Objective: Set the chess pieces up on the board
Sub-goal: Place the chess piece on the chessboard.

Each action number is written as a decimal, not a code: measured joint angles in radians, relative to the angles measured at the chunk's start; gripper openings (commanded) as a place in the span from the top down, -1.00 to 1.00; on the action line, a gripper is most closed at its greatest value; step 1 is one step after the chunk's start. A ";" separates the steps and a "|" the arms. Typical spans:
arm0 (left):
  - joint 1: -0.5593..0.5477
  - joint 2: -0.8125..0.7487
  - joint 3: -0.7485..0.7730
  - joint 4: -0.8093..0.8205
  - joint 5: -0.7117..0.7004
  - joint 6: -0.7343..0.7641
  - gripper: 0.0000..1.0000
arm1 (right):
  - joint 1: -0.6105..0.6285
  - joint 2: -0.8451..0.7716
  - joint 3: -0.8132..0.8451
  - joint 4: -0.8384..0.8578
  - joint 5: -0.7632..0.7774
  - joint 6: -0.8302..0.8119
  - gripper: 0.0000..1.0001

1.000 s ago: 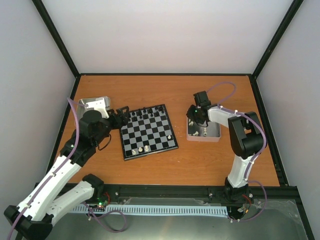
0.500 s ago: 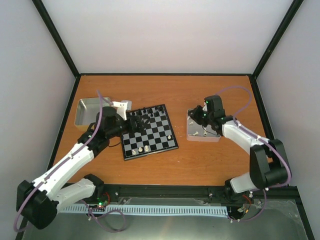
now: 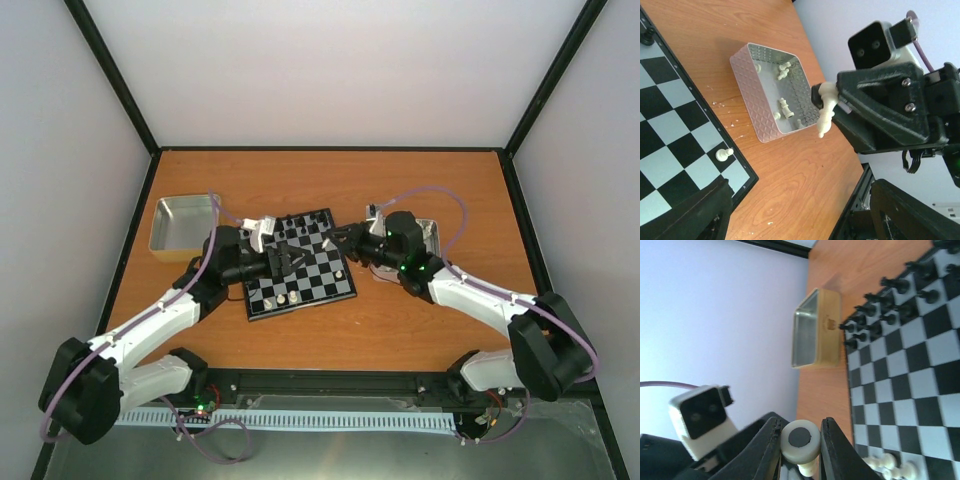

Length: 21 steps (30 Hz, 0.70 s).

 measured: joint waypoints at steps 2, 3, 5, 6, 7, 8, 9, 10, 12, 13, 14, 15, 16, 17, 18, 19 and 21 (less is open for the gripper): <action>-0.001 -0.001 -0.021 0.047 0.012 -0.040 -0.36 | 0.016 0.008 -0.001 0.058 0.000 0.039 0.69; -0.001 -0.001 -0.030 0.066 0.014 -0.057 -0.32 | 0.021 0.014 -0.001 0.083 0.000 0.057 0.69; -0.002 -0.001 -0.047 0.104 0.021 -0.085 -0.27 | 0.031 0.030 -0.001 0.127 -0.001 0.095 0.69; -0.002 -0.001 -0.052 0.123 0.025 -0.099 -0.23 | 0.038 0.037 -0.001 0.142 -0.001 0.112 0.69; -0.003 -0.001 -0.053 0.140 0.029 -0.110 -0.20 | 0.047 0.043 -0.001 0.157 -0.002 0.131 0.68; -0.003 -0.001 -0.053 0.163 0.034 -0.119 -0.17 | 0.058 0.050 -0.001 0.169 -0.002 0.148 0.69; -0.003 -0.001 -0.053 0.188 0.041 -0.129 -0.14 | 0.068 0.055 -0.001 0.179 -0.005 0.161 0.69; -0.003 -0.002 -0.055 0.216 0.048 -0.140 -0.10 | 0.077 0.062 -0.001 0.192 -0.010 0.179 0.68; -0.003 -0.005 -0.058 0.261 0.058 -0.158 0.00 | 0.091 0.075 -0.001 0.220 -0.018 0.206 0.69; -0.004 -0.008 -0.060 0.281 0.061 -0.167 0.03 | 0.095 0.081 -0.001 0.235 -0.022 0.217 0.69; -0.004 -0.010 -0.062 0.290 0.061 -0.174 0.07 | 0.098 0.087 -0.001 0.250 -0.027 0.230 0.69; -0.004 -0.013 -0.064 0.298 0.060 -0.179 0.09 | 0.099 0.093 -0.001 0.266 -0.031 0.241 0.68; -0.003 -0.017 -0.069 0.304 0.055 -0.185 0.09 | 0.100 0.098 -0.001 0.282 -0.035 0.252 0.68; -0.003 -0.019 -0.072 0.307 0.051 -0.190 0.09 | 0.100 0.103 -0.002 0.295 -0.038 0.263 0.69; -0.003 -0.021 -0.077 0.309 0.048 -0.191 0.10 | 0.100 0.106 -0.002 0.307 -0.040 0.271 0.69; -0.004 -0.024 -0.082 0.309 0.046 -0.192 0.11 | 0.102 0.110 -0.004 0.328 -0.043 0.283 0.69; -0.004 -0.031 -0.090 0.308 0.037 -0.195 0.15 | 0.104 0.113 -0.006 0.349 -0.048 0.297 0.69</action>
